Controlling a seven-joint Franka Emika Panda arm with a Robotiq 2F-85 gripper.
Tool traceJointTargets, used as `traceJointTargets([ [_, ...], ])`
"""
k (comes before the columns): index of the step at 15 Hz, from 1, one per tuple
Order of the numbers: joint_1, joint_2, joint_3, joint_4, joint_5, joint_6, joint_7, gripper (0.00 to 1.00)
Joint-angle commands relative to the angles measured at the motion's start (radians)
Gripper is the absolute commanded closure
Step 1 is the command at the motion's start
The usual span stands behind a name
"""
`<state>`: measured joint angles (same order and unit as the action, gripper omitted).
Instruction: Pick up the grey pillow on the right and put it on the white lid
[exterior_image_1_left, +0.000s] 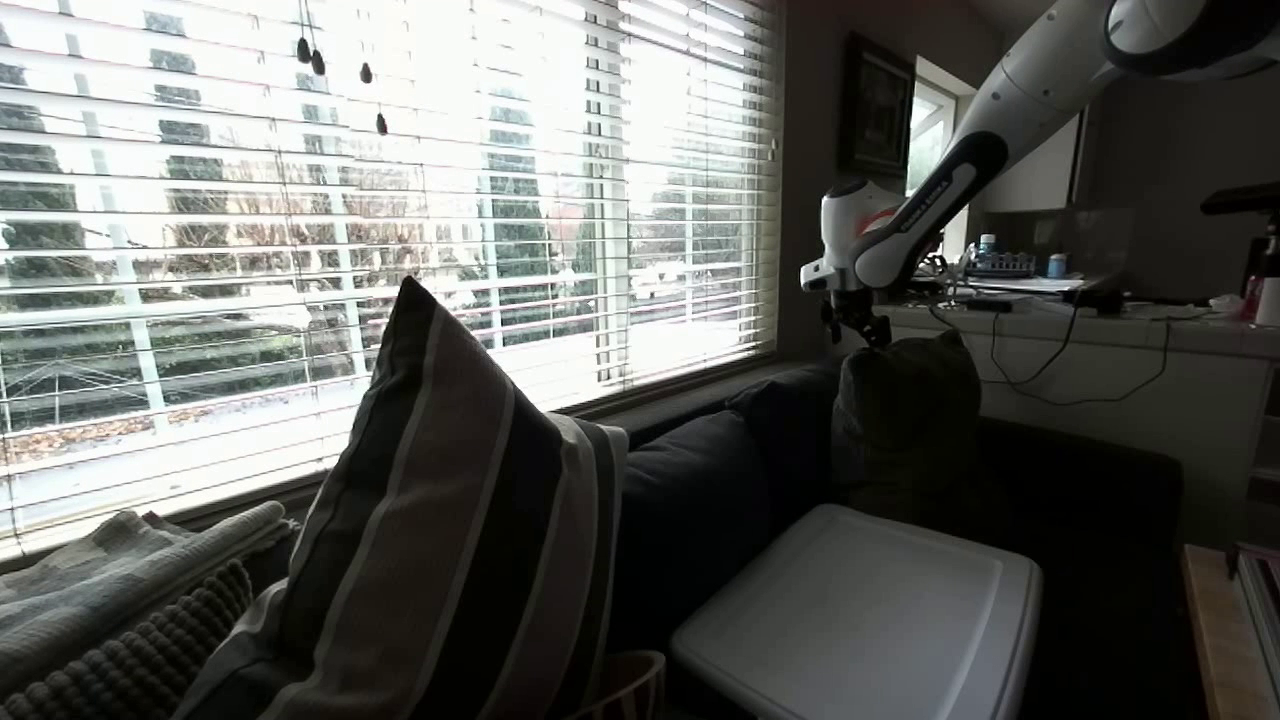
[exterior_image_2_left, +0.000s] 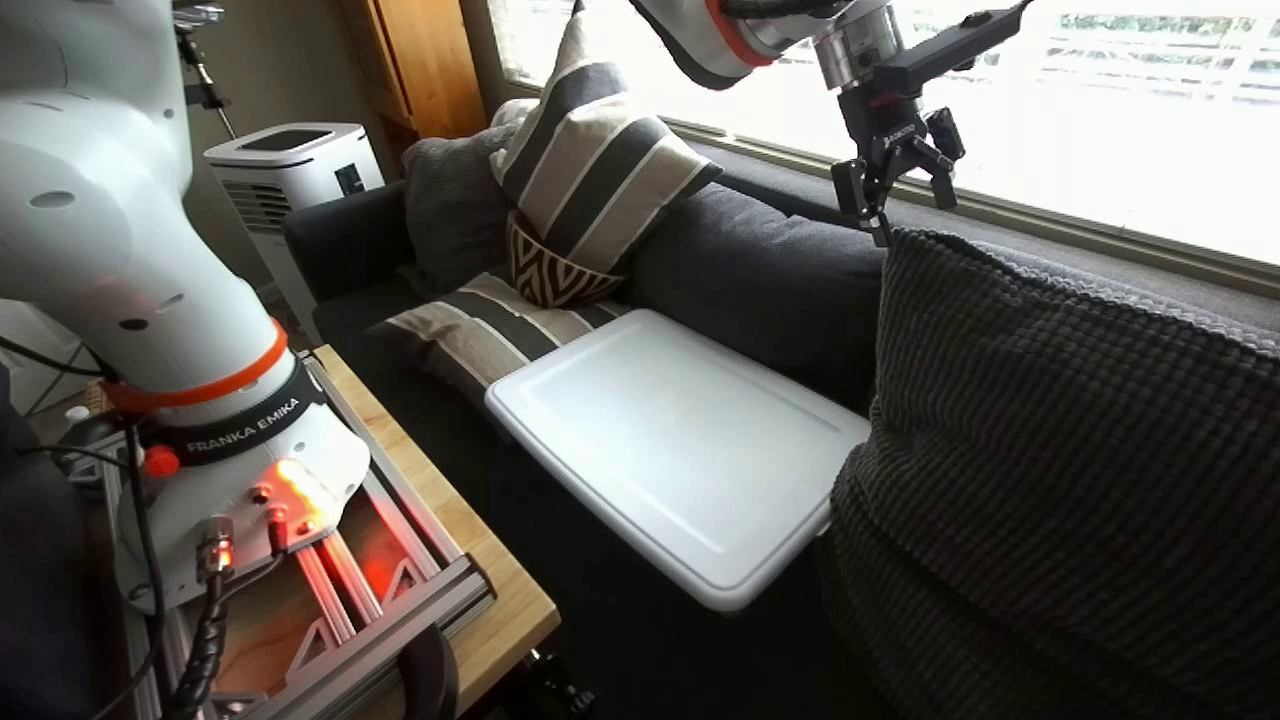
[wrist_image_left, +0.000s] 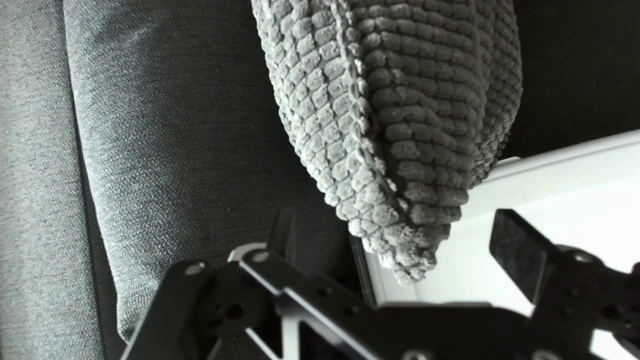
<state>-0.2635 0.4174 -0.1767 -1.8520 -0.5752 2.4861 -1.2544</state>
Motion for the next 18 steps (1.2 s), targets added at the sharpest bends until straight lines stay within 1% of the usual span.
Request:
traceJointTargets([
  [1, -0.013, 0.074, 0.007, 0.054, 0.020, -0.022, -0.079, 0.00],
  [9, -0.020, 0.085, 0.010, 0.054, 0.022, -0.029, -0.102, 0.00],
  [10, -0.015, 0.090, 0.004, 0.062, 0.019, -0.044, -0.084, 0.00],
  [11, 0.006, 0.000, -0.006, 0.002, 0.006, -0.001, -0.004, 0.00],
  [14, 0.006, 0.000, -0.006, 0.002, 0.006, -0.001, -0.004, 0.00],
  [16, 0.004, 0.013, -0.006, 0.007, 0.006, -0.008, -0.031, 0.00],
  [17, 0.013, 0.043, -0.019, 0.039, -0.010, -0.018, -0.006, 0.00],
  [18, 0.012, 0.053, -0.018, 0.052, -0.004, -0.044, -0.013, 0.00],
])
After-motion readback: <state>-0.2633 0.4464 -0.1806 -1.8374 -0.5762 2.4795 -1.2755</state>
